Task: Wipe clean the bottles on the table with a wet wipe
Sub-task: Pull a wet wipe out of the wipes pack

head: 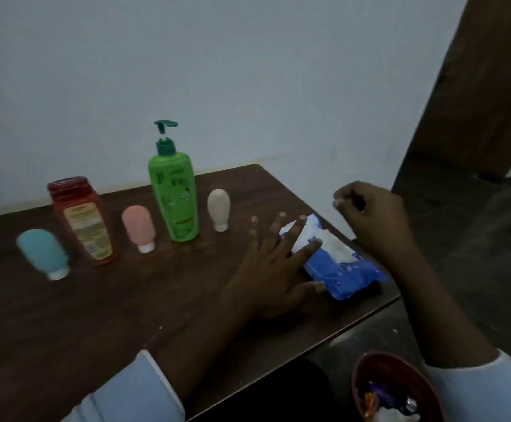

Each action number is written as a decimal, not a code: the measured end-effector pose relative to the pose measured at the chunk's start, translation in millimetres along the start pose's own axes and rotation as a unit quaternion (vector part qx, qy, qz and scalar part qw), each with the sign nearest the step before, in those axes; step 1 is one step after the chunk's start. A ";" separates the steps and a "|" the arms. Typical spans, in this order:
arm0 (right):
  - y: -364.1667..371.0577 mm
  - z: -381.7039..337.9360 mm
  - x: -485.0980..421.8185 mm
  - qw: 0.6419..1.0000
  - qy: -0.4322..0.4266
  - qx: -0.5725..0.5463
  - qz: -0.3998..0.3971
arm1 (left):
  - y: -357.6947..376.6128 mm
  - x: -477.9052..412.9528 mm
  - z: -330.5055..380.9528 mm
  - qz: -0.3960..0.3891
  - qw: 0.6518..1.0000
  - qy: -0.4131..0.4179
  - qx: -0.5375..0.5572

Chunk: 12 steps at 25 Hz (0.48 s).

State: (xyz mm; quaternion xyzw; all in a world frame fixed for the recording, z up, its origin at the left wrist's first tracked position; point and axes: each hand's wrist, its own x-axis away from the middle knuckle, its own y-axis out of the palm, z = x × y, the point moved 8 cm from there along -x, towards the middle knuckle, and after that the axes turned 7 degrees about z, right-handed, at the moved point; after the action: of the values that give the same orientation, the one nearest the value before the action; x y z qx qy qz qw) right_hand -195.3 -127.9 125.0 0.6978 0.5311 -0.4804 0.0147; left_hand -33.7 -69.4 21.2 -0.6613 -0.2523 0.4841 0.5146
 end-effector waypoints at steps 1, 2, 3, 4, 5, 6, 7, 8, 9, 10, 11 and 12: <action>7.6 11.5 2.2 0.998 0.023 0.048 -0.035 | 4.5 -6.0 4.4 -0.009 1.000 -0.002 0.019; 14.6 21.6 3.4 0.994 0.035 0.089 -0.062 | 9.2 -10.2 5.7 -0.013 0.999 -0.005 0.038; 24.0 34.1 7.9 0.988 0.042 0.117 -0.095 | 14.3 -12.7 5.0 -0.014 0.999 -0.010 0.046; 33.6 46.3 14.9 0.980 0.062 0.139 -0.128 | 22.1 -12.0 3.1 -0.018 0.998 -0.015 0.060; 39.9 57.4 18.7 0.974 0.075 0.152 -0.149 | 28.9 -11.5 0.4 -0.030 0.997 -0.021 0.074; 44.5 65.2 21.5 0.968 0.087 0.166 -0.165 | 33.7 -9.9 -2.0 -0.045 0.995 -0.027 0.089; 49.9 71.9 23.4 0.962 0.093 0.181 -0.180 | 35.7 -7.8 -4.7 -0.060 0.992 -0.034 0.103; 54.9 76.2 25.2 0.956 0.100 0.192 -0.195 | 38.3 -6.0 -8.0 -0.073 0.991 -0.040 0.107; 61.7 80.0 26.9 0.951 0.105 0.202 -0.208 | 38.5 -5.2 -8.2 -0.080 0.989 -0.042 0.115; 67.6 81.4 27.4 0.946 0.106 0.216 -0.219 | 39.2 -4.4 -7.5 -0.090 0.988 -0.043 0.116; 72.3 81.8 26.7 0.943 0.100 0.229 -0.221 | 39.0 -3.8 -6.6 -0.095 0.988 -0.043 0.116; 75.0 80.9 25.5 0.942 0.093 0.238 -0.219 | 39.6 -3.4 -6.0 -0.099 0.988 -0.043 0.115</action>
State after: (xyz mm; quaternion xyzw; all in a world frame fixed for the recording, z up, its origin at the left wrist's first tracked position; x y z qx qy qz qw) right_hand -192.3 -184.9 27.3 0.5888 0.5404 -0.5170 -0.3066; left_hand -36.2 -88.4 -14.1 -0.5483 -0.2805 0.4844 0.6213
